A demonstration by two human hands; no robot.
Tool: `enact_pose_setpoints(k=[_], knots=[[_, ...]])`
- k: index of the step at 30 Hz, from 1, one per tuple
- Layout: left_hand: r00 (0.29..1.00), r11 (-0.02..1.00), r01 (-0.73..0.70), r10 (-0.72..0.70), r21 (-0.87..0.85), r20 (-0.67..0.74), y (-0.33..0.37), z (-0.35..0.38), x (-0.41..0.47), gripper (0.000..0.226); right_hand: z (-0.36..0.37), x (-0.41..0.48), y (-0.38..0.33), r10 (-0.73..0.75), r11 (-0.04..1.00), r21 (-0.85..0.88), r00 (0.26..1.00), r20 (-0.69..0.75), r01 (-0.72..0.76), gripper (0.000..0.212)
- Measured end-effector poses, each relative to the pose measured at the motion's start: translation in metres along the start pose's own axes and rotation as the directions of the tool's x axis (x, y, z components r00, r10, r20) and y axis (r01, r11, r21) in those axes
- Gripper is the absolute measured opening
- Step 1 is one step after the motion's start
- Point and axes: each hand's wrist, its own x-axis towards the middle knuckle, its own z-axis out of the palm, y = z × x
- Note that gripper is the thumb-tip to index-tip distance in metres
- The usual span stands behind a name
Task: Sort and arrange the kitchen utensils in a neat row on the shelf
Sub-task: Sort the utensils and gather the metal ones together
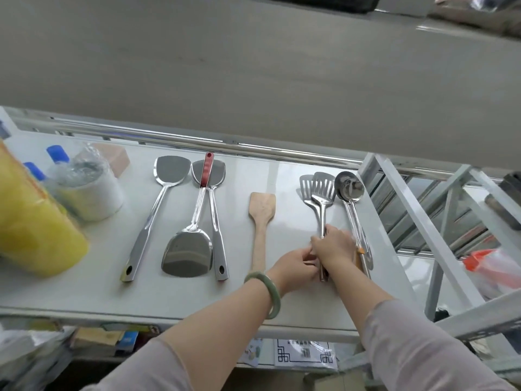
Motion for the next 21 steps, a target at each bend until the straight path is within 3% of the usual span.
enact_pose_setpoints(k=[4,8,11,13,17,21], knots=[[0.987,0.992,-0.061,0.076,0.107,-0.139,0.001,-0.045,-0.013,0.056,-0.002,0.000,-0.007,-0.006,0.999,-0.047,1.000,-0.015,0.006,0.057],[0.886,0.979,-0.139,0.189,0.147,-0.424,-0.006,-0.115,-0.039,0.045,0.002,-0.014,-0.045,-0.219,0.976,-0.024,0.967,-0.130,0.217,0.054],[0.782,0.961,-0.063,0.215,0.269,-0.585,-0.017,-0.163,-0.057,0.043,0.018,-0.032,-0.089,-0.378,0.919,0.079,0.920,-0.106,0.386,0.050],[0.746,0.940,0.017,0.215,0.340,-0.631,-0.026,-0.189,-0.067,0.040,0.032,-0.047,-0.120,-0.442,0.883,0.175,0.897,-0.001,0.435,0.048],[0.759,0.883,0.177,0.158,0.435,-0.631,-0.043,-0.221,-0.078,0.038,0.061,-0.065,-0.158,-0.386,0.917,0.191,0.899,0.205,0.350,0.051],[0.784,0.872,0.276,0.041,0.405,-0.620,-0.049,-0.228,-0.073,0.033,0.074,-0.070,-0.173,-0.306,0.942,0.212,0.927,0.218,0.262,0.053]])
